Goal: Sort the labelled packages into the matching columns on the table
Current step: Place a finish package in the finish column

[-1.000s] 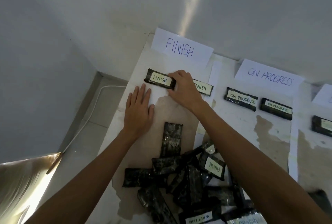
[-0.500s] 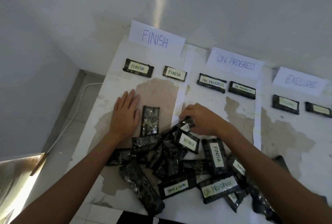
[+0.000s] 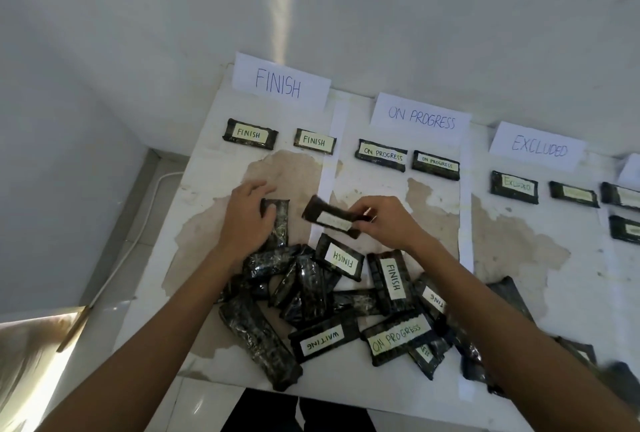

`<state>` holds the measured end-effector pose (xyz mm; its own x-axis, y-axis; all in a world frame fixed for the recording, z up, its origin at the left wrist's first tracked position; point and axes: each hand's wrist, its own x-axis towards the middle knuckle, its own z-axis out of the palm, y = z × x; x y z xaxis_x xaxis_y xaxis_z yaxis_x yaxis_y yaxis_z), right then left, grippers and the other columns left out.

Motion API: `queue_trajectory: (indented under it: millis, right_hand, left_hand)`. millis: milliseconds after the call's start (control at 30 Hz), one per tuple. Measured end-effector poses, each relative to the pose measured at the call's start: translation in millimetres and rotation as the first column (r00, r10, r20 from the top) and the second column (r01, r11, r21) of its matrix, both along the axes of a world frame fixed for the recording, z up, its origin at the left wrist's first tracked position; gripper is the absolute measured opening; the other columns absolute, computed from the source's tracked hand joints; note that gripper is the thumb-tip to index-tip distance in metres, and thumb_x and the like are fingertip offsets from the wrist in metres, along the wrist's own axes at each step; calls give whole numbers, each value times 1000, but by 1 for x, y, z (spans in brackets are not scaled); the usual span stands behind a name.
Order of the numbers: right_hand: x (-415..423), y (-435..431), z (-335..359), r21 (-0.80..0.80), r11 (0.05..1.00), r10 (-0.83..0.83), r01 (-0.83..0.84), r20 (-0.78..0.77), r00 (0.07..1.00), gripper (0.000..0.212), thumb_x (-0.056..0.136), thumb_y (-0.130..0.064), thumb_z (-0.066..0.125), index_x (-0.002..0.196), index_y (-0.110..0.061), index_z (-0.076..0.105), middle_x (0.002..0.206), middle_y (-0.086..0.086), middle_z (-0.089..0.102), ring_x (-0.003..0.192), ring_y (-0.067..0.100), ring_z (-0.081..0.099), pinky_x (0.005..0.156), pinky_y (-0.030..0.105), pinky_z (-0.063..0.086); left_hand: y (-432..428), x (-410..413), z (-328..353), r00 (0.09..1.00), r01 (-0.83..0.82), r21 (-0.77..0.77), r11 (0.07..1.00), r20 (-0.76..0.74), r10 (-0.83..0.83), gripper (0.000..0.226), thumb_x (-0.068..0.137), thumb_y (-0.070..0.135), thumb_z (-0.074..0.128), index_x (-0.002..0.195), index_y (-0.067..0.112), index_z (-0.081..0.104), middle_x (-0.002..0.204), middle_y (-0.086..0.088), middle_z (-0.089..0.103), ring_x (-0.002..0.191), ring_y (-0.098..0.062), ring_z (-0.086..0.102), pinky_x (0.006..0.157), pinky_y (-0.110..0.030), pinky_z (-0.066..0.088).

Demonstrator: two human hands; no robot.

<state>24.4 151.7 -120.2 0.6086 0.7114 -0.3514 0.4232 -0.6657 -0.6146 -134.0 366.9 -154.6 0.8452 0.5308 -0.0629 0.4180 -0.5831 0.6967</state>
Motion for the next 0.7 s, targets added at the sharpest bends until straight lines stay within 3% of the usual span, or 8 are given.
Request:
queue_trajectory:
  millis: [133, 233, 333, 500, 633, 700]
  right_hand:
    - [-11, -6, 21, 111, 944, -271, 311, -279, 921, 17, 78, -10, 76, 93, -12, 68, 81, -4, 65, 67, 13, 62, 65, 22, 50]
    - [-29, -6, 32, 124, 902, -332, 414, -416, 847, 19, 78, -8, 75, 94, -7, 65, 81, 2, 66, 72, 17, 64, 68, 29, 57]
    - [-41, -10, 39, 127, 860, -381, 494, -483, 788, 26, 79, -7, 75, 100, -1, 62, 87, 10, 66, 75, 18, 65, 68, 28, 59]
    - [-50, -21, 47, 108, 850, -398, 516, -511, 762, 28, 80, -11, 75, 103, -3, 61, 94, 13, 67, 78, 18, 66, 73, 31, 58]
    - [-41, -38, 60, 112, 822, -467, 558, -428, 774, 43, 82, -21, 72, 121, -14, 53, 102, 2, 67, 82, 15, 68, 74, 33, 57]
    - [-32, -51, 66, 175, 815, -484, 552, -320, 815, 56, 80, -24, 73, 130, -23, 47, 114, -4, 59, 89, 11, 64, 70, 24, 53]
  left_hand:
    - [-44, 6, 35, 1000, 27, -243, 970, 18, -23, 35, 89, 14, 54, 123, 18, 56, 121, 1, 58, 114, -13, 48, 101, -33, 40]
    - [-75, 11, 55, 1000, -1, -497, 868, 2, 2, 35, 92, 19, 54, 127, 20, 53, 113, 4, 62, 105, -9, 56, 89, -26, 46]
    - [-92, 15, 64, 995, -79, -616, 784, 0, 101, 37, 92, 19, 54, 128, 25, 49, 107, 3, 62, 99, -11, 59, 79, -24, 48]
    - [-106, 18, 68, 989, -112, -686, 719, -8, 146, 39, 92, 9, 54, 127, 24, 49, 96, 0, 62, 95, -18, 62, 78, -36, 55]
    - [-113, 26, 76, 999, -38, -576, 816, -21, 32, 40, 94, 7, 49, 129, 25, 52, 99, 3, 60, 89, -13, 59, 78, -30, 52]
    - [-116, 32, 78, 999, 23, -518, 855, -29, -44, 37, 95, 8, 47, 125, 26, 57, 106, 4, 61, 95, -15, 60, 83, -29, 50]
